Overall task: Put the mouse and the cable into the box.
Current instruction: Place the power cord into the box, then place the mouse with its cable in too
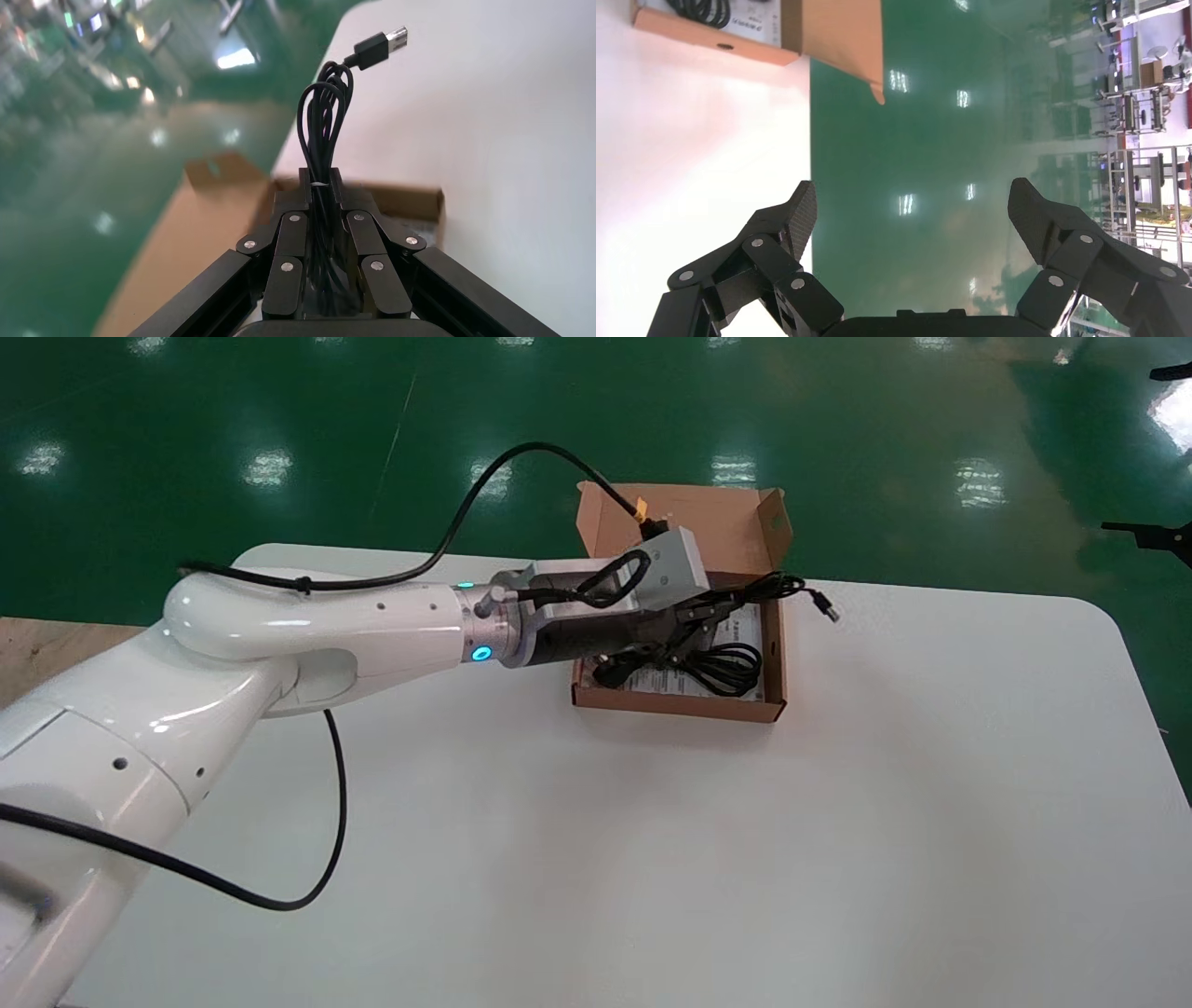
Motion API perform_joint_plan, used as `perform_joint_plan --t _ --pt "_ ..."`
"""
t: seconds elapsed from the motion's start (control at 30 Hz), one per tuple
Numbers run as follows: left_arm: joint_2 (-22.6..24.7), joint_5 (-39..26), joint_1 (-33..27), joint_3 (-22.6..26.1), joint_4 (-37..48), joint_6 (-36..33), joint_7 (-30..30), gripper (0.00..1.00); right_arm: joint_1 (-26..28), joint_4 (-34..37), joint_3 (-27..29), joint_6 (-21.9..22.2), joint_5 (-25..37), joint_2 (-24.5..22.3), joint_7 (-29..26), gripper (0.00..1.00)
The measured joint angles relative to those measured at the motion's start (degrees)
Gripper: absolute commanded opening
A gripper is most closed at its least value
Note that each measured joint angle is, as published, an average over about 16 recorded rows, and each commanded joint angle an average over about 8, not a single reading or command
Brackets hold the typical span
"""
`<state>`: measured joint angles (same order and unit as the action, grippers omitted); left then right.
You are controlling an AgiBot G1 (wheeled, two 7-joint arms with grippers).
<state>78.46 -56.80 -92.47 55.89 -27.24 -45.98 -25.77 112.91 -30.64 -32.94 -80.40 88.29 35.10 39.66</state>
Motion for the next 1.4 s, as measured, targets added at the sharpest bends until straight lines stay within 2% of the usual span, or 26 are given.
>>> perform_joint_plan --t 0.27,0.5,0.53,0.57,0.77,0.8,0.83,1.13,1.4 --pt "0.02 0.74 -0.9 5.83 1.38 6.03 3.73 0.0 -4.96 -16.03 -0.12 0.71 0.78 -7.17 -10.48 1.0" --pt "0.16 1.41 -1.39 10.08 0.69 11.77 4.88 0.0 -9.94 -27.98 -0.44 3.8 2.1 -12.3 -19.66 1.0" --pt "0.17 1.59 -1.39 10.58 0.51 12.42 5.03 0.03 -10.57 -29.19 -0.5 4.33 2.28 -12.75 -20.71 1.0" --pt "0.18 1.78 -1.39 11.02 0.34 13.01 5.18 0.11 -11.14 -30.28 -0.56 4.83 2.46 -13.13 -21.66 1.0" --pt "0.22 3.0 -1.31 13.58 -0.76 15.79 6.04 0.86 -13.87 -35.15 -0.88 7.38 3.18 -14.44 -25.76 1.0" --pt "0.23 3.16 -1.31 13.89 -0.9 16.08 6.14 0.96 -14.15 -35.6 -0.92 7.64 3.24 -14.52 -26.14 1.0" --pt "0.23 3.29 -1.31 14.14 -1.03 16.31 6.22 1.0 -14.37 -35.95 -0.95 7.86 3.29 -14.58 -26.44 1.0" --pt "0.2 3.72 -1.3 14.9 -1.42 16.93 6.44 1.0 -15.02 -36.85 -1.08 8.49 3.35 -14.67 -27.21 1.0" --pt "-1.05 3.89 -0.4 12.97 -2.57 14.99 7.23 1.0 -15.67 -36.5 -0.59 7.99 2.05 -14.17 -27.57 1.0"
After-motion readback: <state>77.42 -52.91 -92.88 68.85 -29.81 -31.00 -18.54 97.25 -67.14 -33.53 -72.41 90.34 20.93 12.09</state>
